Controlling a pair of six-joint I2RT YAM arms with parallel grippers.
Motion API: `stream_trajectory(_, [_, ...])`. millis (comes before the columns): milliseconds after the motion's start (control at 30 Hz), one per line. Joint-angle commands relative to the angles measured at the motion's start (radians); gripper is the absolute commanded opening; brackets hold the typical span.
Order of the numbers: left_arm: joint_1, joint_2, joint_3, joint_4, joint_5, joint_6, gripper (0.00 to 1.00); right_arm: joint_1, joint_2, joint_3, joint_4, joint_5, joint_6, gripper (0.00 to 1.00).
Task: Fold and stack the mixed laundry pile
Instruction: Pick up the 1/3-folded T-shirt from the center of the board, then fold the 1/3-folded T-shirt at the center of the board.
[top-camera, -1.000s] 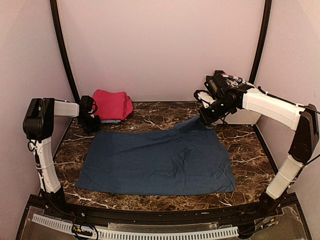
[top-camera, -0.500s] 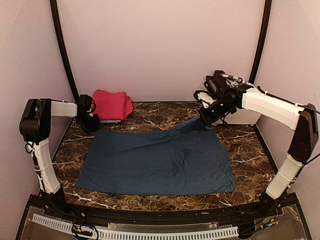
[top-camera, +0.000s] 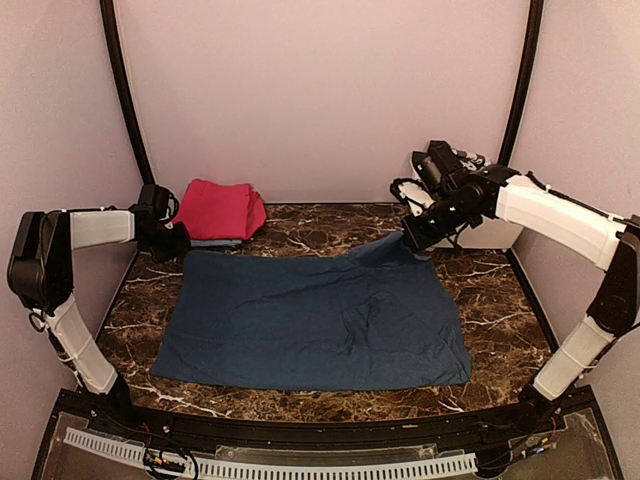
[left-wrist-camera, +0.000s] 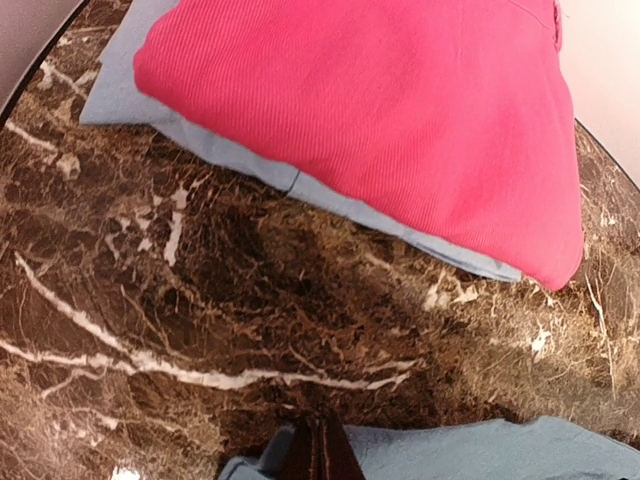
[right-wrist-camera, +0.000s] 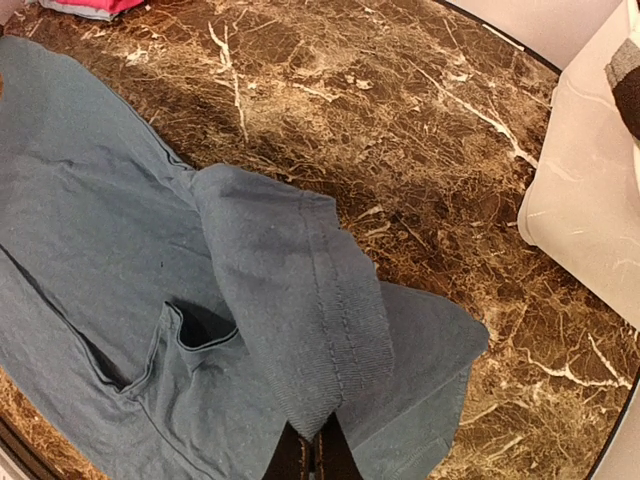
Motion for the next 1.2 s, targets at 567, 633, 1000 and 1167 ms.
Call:
stream_trajectory(567, [-0.019, -0.45, -0.295, -0.128, -0.042, -0.081, 0.0, 0.174, -0.273, -0.215, -0.155, -0.016, 0.146, 0.0])
stream_trajectory(633, [-0.02, -0.477, -0.318, -0.137, -0.037, -0.097, 0.0, 0.192, -0.285, -0.235, -0.164, -0.022, 0.16, 0.0])
stream_trajectory(1000, [-0.02, -0.527, -0.418, -0.176, -0.056, -0.163, 0.0, 0.263, -0.237, -0.294, -0.168, -0.08, 0.216, 0.0])
stream_trajectory(1167, [-0.019, -0.513, -0.416, -0.185, -0.068, -0.154, 0.0, 0.265, -0.189, -0.301, -0.194, -0.092, 0.241, 0.0])
